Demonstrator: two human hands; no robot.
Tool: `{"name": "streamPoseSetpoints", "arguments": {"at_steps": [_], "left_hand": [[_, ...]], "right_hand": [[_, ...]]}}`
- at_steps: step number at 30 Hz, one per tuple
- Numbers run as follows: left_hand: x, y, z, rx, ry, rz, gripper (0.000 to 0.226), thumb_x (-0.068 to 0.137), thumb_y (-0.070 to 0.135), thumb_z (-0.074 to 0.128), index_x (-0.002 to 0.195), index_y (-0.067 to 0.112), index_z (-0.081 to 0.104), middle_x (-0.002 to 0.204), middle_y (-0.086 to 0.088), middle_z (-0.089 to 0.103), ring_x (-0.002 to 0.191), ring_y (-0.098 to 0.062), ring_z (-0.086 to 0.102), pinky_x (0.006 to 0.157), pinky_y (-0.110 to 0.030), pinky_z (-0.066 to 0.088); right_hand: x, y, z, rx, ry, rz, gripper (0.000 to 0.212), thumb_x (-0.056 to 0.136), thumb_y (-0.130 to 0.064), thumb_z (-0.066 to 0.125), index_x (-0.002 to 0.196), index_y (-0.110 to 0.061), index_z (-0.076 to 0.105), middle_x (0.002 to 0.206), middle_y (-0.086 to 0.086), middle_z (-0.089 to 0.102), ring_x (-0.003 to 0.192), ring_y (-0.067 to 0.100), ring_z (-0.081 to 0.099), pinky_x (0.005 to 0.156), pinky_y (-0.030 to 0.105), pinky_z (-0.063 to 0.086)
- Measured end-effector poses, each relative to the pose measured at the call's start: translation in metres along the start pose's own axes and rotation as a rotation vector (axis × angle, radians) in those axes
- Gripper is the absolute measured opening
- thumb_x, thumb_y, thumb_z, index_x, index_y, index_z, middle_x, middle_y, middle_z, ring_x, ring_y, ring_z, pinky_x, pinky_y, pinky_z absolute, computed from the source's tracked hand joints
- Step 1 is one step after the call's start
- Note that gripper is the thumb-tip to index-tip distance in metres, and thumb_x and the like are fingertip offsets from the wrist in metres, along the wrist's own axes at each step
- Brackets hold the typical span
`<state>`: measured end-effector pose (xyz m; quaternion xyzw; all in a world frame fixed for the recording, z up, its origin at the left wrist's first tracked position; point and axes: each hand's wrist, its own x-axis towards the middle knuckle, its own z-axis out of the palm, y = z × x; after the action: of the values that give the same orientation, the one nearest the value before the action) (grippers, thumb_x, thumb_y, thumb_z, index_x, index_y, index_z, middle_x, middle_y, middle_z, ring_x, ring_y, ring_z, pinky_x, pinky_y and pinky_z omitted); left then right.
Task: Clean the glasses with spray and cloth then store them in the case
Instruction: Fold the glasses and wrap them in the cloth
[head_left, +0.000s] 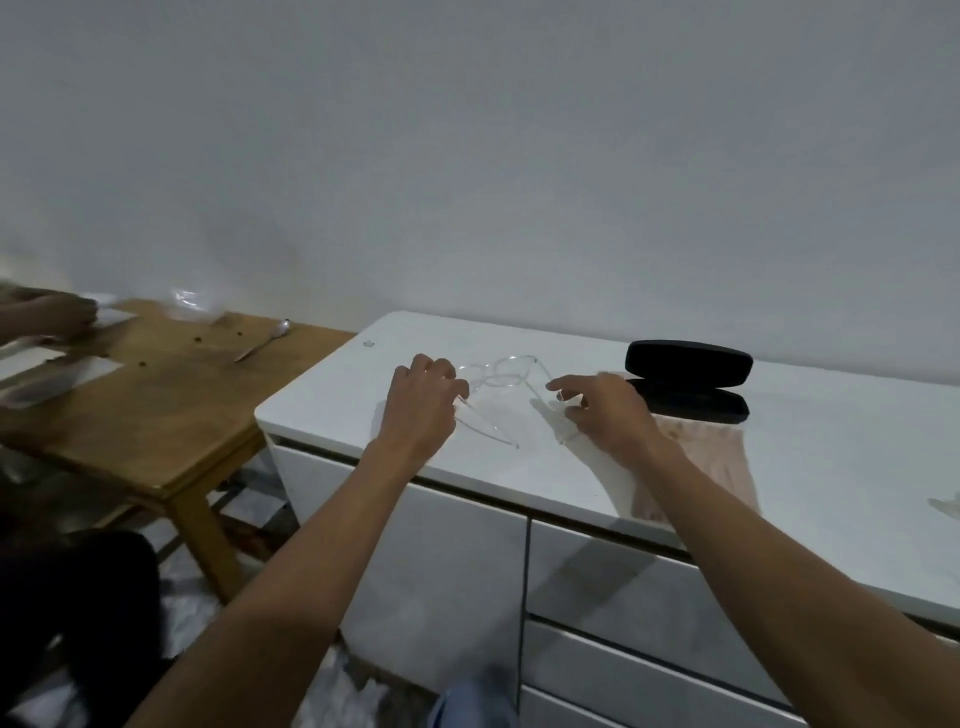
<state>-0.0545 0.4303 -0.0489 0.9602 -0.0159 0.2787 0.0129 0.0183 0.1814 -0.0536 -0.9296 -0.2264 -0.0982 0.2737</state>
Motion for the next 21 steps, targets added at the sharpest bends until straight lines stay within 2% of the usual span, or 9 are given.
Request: {"name": "streamPoseSetpoints", "arguments": {"at_steps": [2, 5, 9, 11, 12, 14, 17, 21], "left_hand": [[-0.001, -0.004, 0.005, -0.032, 0.086, 0.015, 0.022, 0.071, 0.002, 0.083, 0.084, 0.019, 0.081, 0.092, -0.002, 0.075, 0.091, -0.033, 0.064, 0.068, -0.039, 0.049], [0.0, -0.003, 0.008, -0.125, 0.188, -0.001, 0.015, 0.072, 0.001, 0.082, 0.079, 0.013, 0.079, 0.079, -0.003, 0.076, 0.082, -0.033, 0.067, 0.059, -0.038, 0.055], [0.005, 0.002, 0.005, -0.257, 0.314, -0.126, 0.007, 0.081, 0.008, 0.079, 0.085, 0.013, 0.08, 0.072, -0.007, 0.074, 0.079, -0.032, 0.068, 0.061, -0.037, 0.056], [0.011, 0.007, 0.001, -0.309, 0.34, -0.165, 0.009, 0.084, 0.014, 0.078, 0.093, 0.014, 0.08, 0.073, -0.011, 0.073, 0.079, -0.033, 0.068, 0.065, -0.037, 0.052], [0.015, 0.01, 0.0, -0.337, 0.33, -0.184, 0.01, 0.087, 0.017, 0.077, 0.096, 0.016, 0.08, 0.075, -0.012, 0.073, 0.079, -0.033, 0.068, 0.067, -0.036, 0.05], [0.022, 0.019, -0.004, -0.423, 0.287, -0.227, 0.013, 0.091, 0.024, 0.074, 0.101, 0.019, 0.08, 0.081, -0.01, 0.075, 0.083, -0.03, 0.068, 0.073, -0.034, 0.048], [0.034, 0.036, -0.009, -0.606, 0.209, -0.278, 0.015, 0.092, 0.027, 0.073, 0.103, 0.021, 0.08, 0.089, -0.002, 0.079, 0.087, -0.021, 0.071, 0.081, -0.035, 0.053], [0.05, 0.071, -0.01, -0.752, 0.031, -0.268, 0.012, 0.087, 0.024, 0.077, 0.097, 0.021, 0.081, 0.092, 0.003, 0.08, 0.091, -0.014, 0.073, 0.086, -0.031, 0.055]], "right_hand": [[0.005, 0.0, 0.005, 0.013, 0.062, -0.014, 0.033, 0.091, -0.012, 0.07, 0.118, -0.029, 0.078, 0.103, -0.002, 0.078, 0.098, 0.022, 0.069, 0.079, 0.034, 0.05], [0.01, -0.002, 0.01, 0.063, 0.18, -0.046, 0.025, 0.093, -0.011, 0.069, 0.111, -0.024, 0.081, 0.094, 0.002, 0.082, 0.093, 0.022, 0.074, 0.077, 0.031, 0.052], [0.013, -0.006, 0.003, 0.184, 0.336, -0.094, 0.021, 0.09, -0.002, 0.071, 0.103, -0.013, 0.083, 0.092, 0.005, 0.082, 0.078, 0.019, 0.072, 0.08, 0.036, 0.056], [0.014, -0.006, -0.004, 0.243, 0.371, -0.085, 0.016, 0.091, -0.007, 0.074, 0.102, -0.012, 0.083, 0.085, 0.002, 0.078, 0.067, 0.008, 0.063, 0.076, 0.03, 0.052], [0.015, -0.005, -0.009, 0.271, 0.389, -0.074, 0.014, 0.092, -0.009, 0.074, 0.102, -0.013, 0.083, 0.08, -0.002, 0.074, 0.064, 0.002, 0.06, 0.075, 0.026, 0.049], [0.014, -0.002, -0.019, 0.329, 0.425, -0.036, 0.011, 0.092, -0.012, 0.075, 0.1, -0.013, 0.082, 0.077, -0.004, 0.071, 0.066, 0.0, 0.062, 0.074, 0.024, 0.049], [0.007, 0.008, -0.04, 0.316, 0.47, 0.011, 0.012, 0.092, -0.017, 0.074, 0.103, -0.014, 0.08, 0.083, 0.004, 0.077, 0.078, 0.018, 0.071, 0.084, 0.033, 0.055], [-0.015, 0.031, -0.065, 0.277, 0.517, 0.08, 0.014, 0.093, -0.017, 0.073, 0.105, -0.012, 0.079, 0.093, 0.004, 0.08, 0.087, 0.02, 0.073, 0.091, 0.038, 0.057]]}}
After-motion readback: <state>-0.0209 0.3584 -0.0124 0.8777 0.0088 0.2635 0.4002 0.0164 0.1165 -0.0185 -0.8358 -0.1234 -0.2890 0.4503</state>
